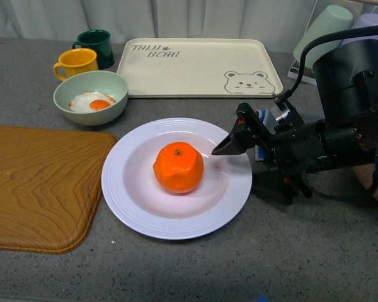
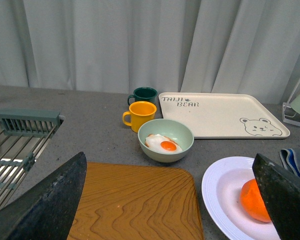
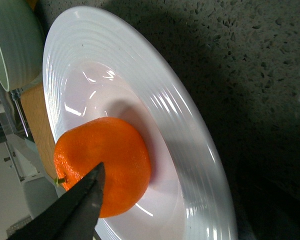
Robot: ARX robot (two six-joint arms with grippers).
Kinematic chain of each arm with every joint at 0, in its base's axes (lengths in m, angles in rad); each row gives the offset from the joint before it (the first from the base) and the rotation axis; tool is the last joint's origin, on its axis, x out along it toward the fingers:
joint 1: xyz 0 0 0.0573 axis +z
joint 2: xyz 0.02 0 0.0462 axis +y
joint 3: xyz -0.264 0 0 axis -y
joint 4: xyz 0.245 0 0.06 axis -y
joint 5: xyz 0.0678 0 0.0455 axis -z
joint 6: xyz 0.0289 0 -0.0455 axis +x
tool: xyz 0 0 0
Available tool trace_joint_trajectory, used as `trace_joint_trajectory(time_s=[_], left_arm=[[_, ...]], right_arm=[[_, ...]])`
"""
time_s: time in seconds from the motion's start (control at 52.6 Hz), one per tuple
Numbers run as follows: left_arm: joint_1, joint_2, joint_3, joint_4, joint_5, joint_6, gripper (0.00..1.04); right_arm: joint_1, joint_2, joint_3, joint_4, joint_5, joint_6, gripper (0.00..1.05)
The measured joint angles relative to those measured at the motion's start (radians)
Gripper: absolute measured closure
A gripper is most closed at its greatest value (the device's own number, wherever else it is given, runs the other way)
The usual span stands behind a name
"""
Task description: Place orange and plate with both arms
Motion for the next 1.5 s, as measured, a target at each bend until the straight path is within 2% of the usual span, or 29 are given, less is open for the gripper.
trace_joint_trajectory(time_s=[0.342,0.532,1.102,1.501], left_arm=[[0.000,0.000,0.000,0.000,0.000,0.000,0.07],[0.000,0.000,0.000,0.000,0.000,0.000,0.07],[0.000,0.000,0.000,0.000,0.000,0.000,0.07],[0.000,0.000,0.000,0.000,0.000,0.000,0.07]], right_arm=[[0.009,0.030,0.055,-0.106,0.016,0.006,0.85],[0.007,0.013,0.068,-0.104,-0.036,0.002,1.00],[-0.029,-0.026,-0.049,0.161,-0.039,0.033,1.02],[-0.061,-0.064,-0.005,0.198,-0.063,0.040,1.02]])
